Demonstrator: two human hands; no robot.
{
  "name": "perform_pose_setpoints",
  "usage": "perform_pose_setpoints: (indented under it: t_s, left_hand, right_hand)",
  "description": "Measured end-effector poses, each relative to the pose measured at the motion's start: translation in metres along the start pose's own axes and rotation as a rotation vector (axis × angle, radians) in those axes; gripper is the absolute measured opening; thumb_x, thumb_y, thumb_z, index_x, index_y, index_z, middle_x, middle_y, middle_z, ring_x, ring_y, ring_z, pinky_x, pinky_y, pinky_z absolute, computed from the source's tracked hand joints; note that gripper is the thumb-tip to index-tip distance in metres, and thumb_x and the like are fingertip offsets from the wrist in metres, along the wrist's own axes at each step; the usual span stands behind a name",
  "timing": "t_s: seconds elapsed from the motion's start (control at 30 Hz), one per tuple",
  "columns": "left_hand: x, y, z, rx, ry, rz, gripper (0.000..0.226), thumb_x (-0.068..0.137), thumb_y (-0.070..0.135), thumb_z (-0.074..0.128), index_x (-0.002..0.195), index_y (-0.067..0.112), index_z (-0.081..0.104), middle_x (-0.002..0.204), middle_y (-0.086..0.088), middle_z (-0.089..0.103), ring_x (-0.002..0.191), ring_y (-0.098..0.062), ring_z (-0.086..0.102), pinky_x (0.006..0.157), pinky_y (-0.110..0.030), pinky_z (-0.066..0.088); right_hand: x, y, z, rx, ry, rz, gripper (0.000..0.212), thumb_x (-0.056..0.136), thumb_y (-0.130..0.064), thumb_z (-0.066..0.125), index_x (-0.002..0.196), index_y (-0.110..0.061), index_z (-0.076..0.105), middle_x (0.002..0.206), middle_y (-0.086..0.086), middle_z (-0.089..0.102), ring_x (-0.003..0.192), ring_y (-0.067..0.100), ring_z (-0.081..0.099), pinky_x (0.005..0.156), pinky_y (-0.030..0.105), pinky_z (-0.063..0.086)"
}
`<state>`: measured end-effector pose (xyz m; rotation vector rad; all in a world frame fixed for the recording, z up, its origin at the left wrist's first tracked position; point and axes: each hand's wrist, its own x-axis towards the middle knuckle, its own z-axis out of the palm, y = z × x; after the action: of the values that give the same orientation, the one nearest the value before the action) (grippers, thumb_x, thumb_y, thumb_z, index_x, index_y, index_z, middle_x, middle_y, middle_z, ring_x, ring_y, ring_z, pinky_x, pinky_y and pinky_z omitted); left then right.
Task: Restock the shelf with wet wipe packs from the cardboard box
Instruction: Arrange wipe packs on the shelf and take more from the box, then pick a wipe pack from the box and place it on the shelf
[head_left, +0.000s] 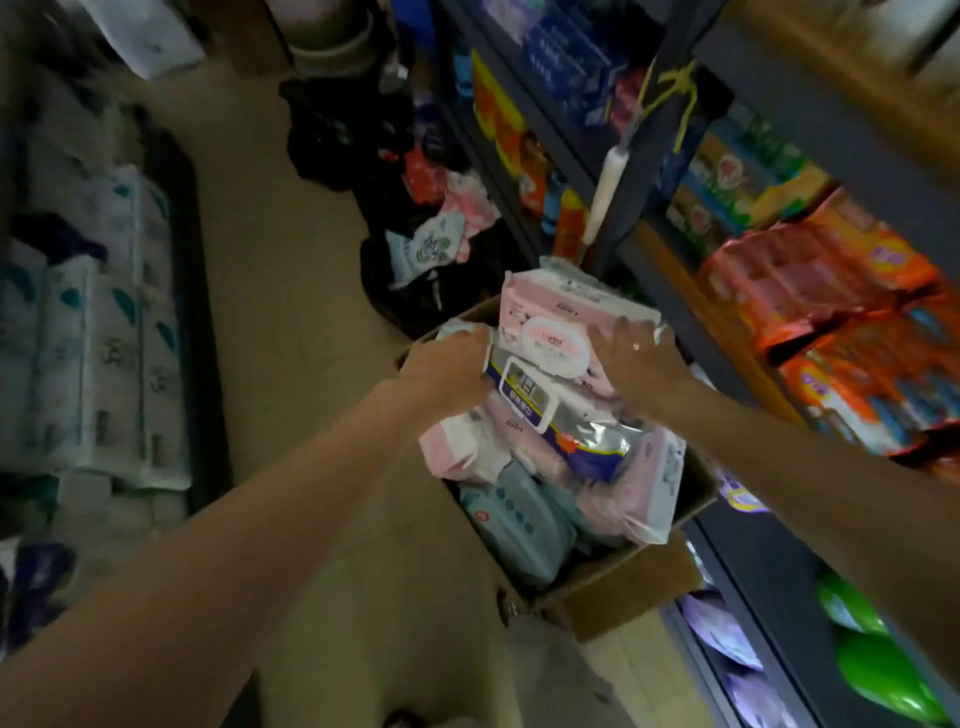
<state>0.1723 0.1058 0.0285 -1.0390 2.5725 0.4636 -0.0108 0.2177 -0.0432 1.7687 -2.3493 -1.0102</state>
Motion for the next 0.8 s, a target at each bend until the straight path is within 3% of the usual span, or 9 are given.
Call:
perform_pose_setpoints:
  t_s: [0.07, 0.13, 0.2, 0.27, 0.33, 0.4, 0.57, 0.67, 0.8]
  left_hand:
    - [0.009, -0.003, 0.011, -0.001, -0.049, -0.033, 0.043, 0.089, 0.019, 0.047, 0.129, 0.009, 0.037, 0.128, -0.012, 0.054, 0.116, -0.034, 0.052, 0.093, -0.042, 0.042]
    - [0.014, -0.007, 0.018, 0.006, -0.07, -0.049, 0.042, 0.089, 0.018, 0.047, 0.129, 0.008, 0.037, 0.126, -0.012, 0.056, 0.112, -0.034, 0.055, 0.09, -0.041, 0.045]
    - [0.018, -0.011, 0.022, 0.0, -0.076, -0.055, 0.041, 0.089, 0.017, 0.046, 0.127, 0.008, 0.037, 0.123, -0.013, 0.057, 0.107, -0.033, 0.058, 0.086, -0.04, 0.046]
    - [0.023, -0.017, 0.025, -0.019, -0.072, -0.066, 0.041, 0.088, 0.016, 0.047, 0.127, 0.008, 0.038, 0.122, -0.013, 0.057, 0.103, -0.033, 0.06, 0.085, -0.04, 0.047]
    - [0.027, -0.025, 0.029, -0.063, -0.07, -0.088, 0.043, 0.088, 0.017, 0.049, 0.128, 0.008, 0.037, 0.122, -0.012, 0.058, 0.104, -0.032, 0.06, 0.086, -0.04, 0.048]
    - [0.029, -0.03, 0.034, -0.082, -0.086, -0.112, 0.046, 0.089, 0.019, 0.051, 0.131, 0.008, 0.035, 0.121, -0.012, 0.059, 0.106, -0.032, 0.059, 0.088, -0.042, 0.049]
    - [0.028, -0.039, 0.042, -0.123, -0.088, -0.145, 0.044, 0.089, 0.019, 0.05, 0.13, 0.009, 0.035, 0.117, -0.01, 0.063, 0.104, -0.03, 0.06, 0.084, -0.039, 0.05]
    - [0.025, -0.039, 0.038, -0.199, -0.046, -0.151, 0.045, 0.088, 0.018, 0.052, 0.128, 0.009, 0.036, 0.12, -0.011, 0.061, 0.104, -0.03, 0.059, 0.084, -0.038, 0.049]
    - [0.011, -0.04, 0.019, -0.157, 0.103, -0.061, 0.069, 0.085, 0.026, 0.06, 0.141, 0.012, 0.023, 0.14, -0.01, 0.039, 0.124, -0.029, 0.043, 0.1, -0.043, 0.04]
  right_hand:
    - [0.009, -0.018, 0.003, 0.094, 0.023, 0.087, 0.085, 0.072, -0.06, 0.059, 0.136, -0.007, 0.041, 0.129, 0.018, 0.053, 0.114, 0.035, 0.054, 0.091, 0.046, 0.047]
    - [0.02, -0.033, -0.002, 0.139, 0.087, 0.098, 0.078, 0.089, -0.044, 0.049, 0.142, 0.005, 0.018, 0.144, 0.026, 0.029, 0.133, 0.041, 0.032, 0.106, 0.054, 0.031]
    - [0.035, -0.04, 0.001, 0.071, 0.135, 0.041, 0.072, 0.092, -0.038, 0.047, 0.144, 0.0, 0.017, 0.147, 0.021, 0.029, 0.133, 0.038, 0.034, 0.107, 0.055, 0.028]
    - [0.052, -0.047, 0.0, 0.027, 0.221, 0.01, 0.062, 0.09, -0.037, 0.047, 0.145, -0.017, 0.027, 0.142, 0.012, 0.042, 0.122, 0.034, 0.048, 0.102, 0.051, 0.037]
    - [0.065, -0.06, -0.003, 0.036, 0.251, -0.033, 0.056, 0.095, -0.025, 0.028, 0.148, -0.021, 0.014, 0.145, 0.021, 0.033, 0.124, 0.042, 0.043, 0.103, 0.052, 0.035]
    - [0.07, -0.068, -0.004, 0.025, 0.154, -0.043, 0.054, 0.097, -0.018, 0.017, 0.149, -0.015, 0.0, 0.145, 0.033, 0.02, 0.128, 0.051, 0.031, 0.105, 0.057, 0.027]
    - [0.072, -0.055, -0.019, 0.121, 0.107, -0.021, 0.067, 0.081, -0.045, 0.06, 0.138, -0.022, 0.032, 0.124, 0.023, 0.05, 0.102, 0.037, 0.055, 0.089, 0.043, 0.045]
    - [0.069, -0.035, -0.033, 0.295, 0.069, -0.052, 0.076, 0.081, -0.042, 0.065, 0.138, -0.012, 0.024, 0.128, 0.022, 0.041, 0.111, 0.036, 0.047, 0.092, 0.041, 0.041]
    - [0.041, -0.016, -0.07, 0.409, 0.087, -0.207, 0.094, 0.072, -0.039, 0.073, 0.141, -0.007, 0.018, 0.131, 0.02, 0.036, 0.119, 0.036, 0.038, 0.097, 0.042, 0.035]
